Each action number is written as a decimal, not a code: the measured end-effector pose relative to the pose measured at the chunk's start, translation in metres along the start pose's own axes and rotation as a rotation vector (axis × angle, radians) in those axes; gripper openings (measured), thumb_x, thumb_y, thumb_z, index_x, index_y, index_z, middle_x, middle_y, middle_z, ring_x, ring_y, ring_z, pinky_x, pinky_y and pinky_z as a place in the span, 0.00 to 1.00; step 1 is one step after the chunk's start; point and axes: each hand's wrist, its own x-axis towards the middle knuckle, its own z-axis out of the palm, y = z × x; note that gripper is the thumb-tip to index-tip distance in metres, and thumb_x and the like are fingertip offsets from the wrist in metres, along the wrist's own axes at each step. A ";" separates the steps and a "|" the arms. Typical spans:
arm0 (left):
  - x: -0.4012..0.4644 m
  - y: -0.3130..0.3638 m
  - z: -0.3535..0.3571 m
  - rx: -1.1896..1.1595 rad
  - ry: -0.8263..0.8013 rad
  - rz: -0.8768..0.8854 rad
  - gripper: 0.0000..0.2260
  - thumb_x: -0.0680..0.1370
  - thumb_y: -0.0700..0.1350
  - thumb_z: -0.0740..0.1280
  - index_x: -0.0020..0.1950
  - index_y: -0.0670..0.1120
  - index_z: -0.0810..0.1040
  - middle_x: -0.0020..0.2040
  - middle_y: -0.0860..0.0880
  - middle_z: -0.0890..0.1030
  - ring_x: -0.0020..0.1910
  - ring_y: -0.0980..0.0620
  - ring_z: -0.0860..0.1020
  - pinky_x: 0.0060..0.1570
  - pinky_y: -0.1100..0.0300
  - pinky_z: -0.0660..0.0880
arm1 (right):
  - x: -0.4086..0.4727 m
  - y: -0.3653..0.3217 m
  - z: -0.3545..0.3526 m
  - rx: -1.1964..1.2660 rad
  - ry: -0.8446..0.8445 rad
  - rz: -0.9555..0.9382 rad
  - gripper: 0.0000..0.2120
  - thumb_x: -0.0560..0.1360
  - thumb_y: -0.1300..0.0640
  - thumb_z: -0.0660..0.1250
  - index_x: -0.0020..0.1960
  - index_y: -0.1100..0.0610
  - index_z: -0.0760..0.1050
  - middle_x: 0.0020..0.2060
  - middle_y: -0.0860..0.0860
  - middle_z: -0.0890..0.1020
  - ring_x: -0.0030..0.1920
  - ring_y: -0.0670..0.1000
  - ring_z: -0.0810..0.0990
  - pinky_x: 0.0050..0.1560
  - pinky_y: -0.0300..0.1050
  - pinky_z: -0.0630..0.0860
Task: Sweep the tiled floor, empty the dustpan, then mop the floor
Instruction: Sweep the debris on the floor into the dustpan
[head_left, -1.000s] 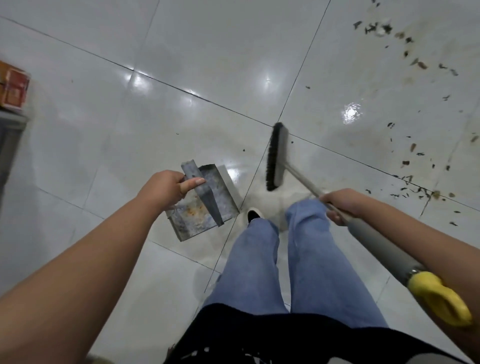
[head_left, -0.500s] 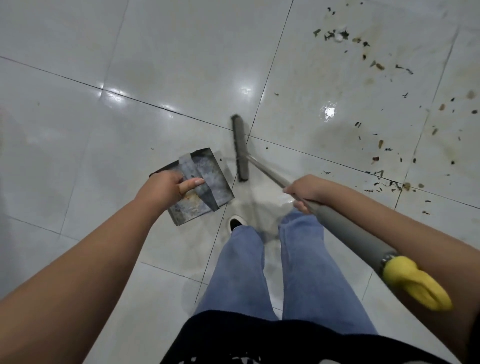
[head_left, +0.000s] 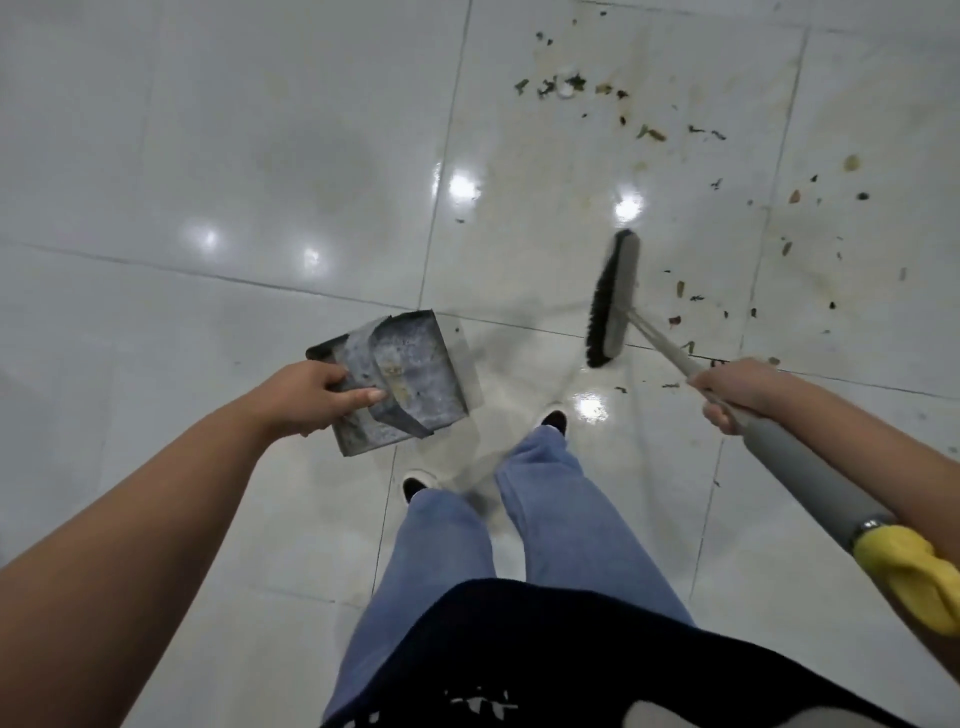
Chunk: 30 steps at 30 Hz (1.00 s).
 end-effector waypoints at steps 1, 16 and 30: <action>0.004 0.017 -0.001 0.015 -0.006 0.007 0.19 0.73 0.58 0.68 0.34 0.43 0.73 0.26 0.49 0.72 0.25 0.51 0.69 0.23 0.64 0.66 | 0.001 0.003 -0.019 0.031 0.011 0.005 0.13 0.80 0.61 0.58 0.38 0.63 0.64 0.10 0.53 0.66 0.09 0.48 0.63 0.14 0.31 0.64; 0.058 0.176 -0.056 0.083 -0.027 0.160 0.20 0.70 0.59 0.70 0.31 0.44 0.74 0.20 0.49 0.70 0.20 0.51 0.67 0.23 0.63 0.66 | 0.007 -0.002 -0.052 0.254 -0.172 0.045 0.05 0.80 0.60 0.58 0.47 0.62 0.65 0.21 0.55 0.67 0.10 0.45 0.62 0.15 0.28 0.62; 0.119 0.195 -0.187 0.063 -0.089 0.242 0.19 0.73 0.57 0.69 0.30 0.44 0.77 0.18 0.52 0.71 0.15 0.56 0.66 0.17 0.67 0.63 | -0.039 -0.142 -0.100 0.222 -0.023 0.061 0.11 0.80 0.60 0.58 0.40 0.62 0.65 0.12 0.52 0.66 0.10 0.46 0.63 0.14 0.29 0.62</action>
